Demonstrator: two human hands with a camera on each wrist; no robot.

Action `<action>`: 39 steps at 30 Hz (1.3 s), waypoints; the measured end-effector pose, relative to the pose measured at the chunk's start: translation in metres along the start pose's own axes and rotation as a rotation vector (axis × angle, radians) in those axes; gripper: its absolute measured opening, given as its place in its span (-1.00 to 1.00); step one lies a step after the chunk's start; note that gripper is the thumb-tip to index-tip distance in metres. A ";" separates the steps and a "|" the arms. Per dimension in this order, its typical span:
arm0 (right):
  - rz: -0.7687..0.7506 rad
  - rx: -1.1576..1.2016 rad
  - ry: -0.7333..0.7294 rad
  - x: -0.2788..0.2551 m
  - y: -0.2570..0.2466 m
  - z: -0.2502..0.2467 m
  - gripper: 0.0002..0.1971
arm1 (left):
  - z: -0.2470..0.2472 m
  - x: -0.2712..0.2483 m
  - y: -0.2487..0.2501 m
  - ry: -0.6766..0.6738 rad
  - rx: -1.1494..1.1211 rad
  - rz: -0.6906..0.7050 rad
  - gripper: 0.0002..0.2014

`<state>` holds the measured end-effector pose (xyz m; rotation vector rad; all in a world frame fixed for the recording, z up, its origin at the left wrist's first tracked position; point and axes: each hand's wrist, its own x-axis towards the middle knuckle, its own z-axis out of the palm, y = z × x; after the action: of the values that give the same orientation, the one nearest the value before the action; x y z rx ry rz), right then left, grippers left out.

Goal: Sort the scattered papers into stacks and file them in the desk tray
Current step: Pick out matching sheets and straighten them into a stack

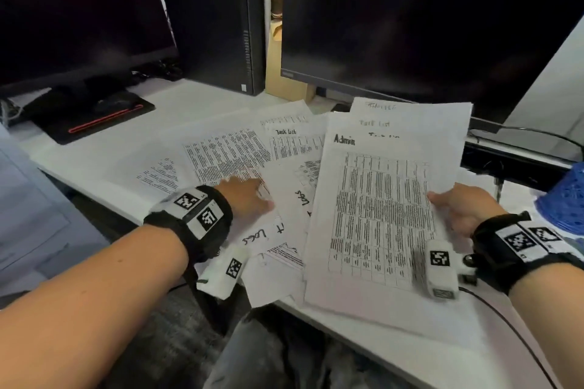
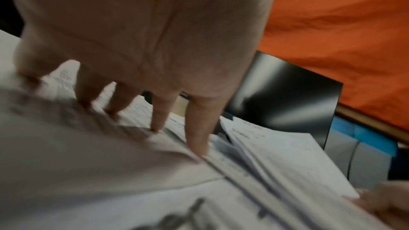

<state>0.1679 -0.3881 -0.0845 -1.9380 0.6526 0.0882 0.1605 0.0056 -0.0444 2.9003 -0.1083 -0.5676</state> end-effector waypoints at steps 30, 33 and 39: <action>-0.058 0.036 -0.095 -0.042 -0.047 -0.026 -0.65 | -0.036 0.016 0.004 0.391 -0.711 -0.137 -0.79; -0.251 -0.169 0.013 -0.047 -0.071 -0.035 -0.96 | -0.049 0.012 -0.001 0.413 -0.687 -0.121 -0.76; -0.531 -0.523 0.100 -0.086 -0.124 -0.019 -0.88 | -0.074 0.009 0.021 0.384 -0.536 0.087 -0.82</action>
<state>0.1497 -0.3316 0.0554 -2.5747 0.1600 -0.1901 0.1964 -0.0041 0.0241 2.4075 -0.0218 -0.0059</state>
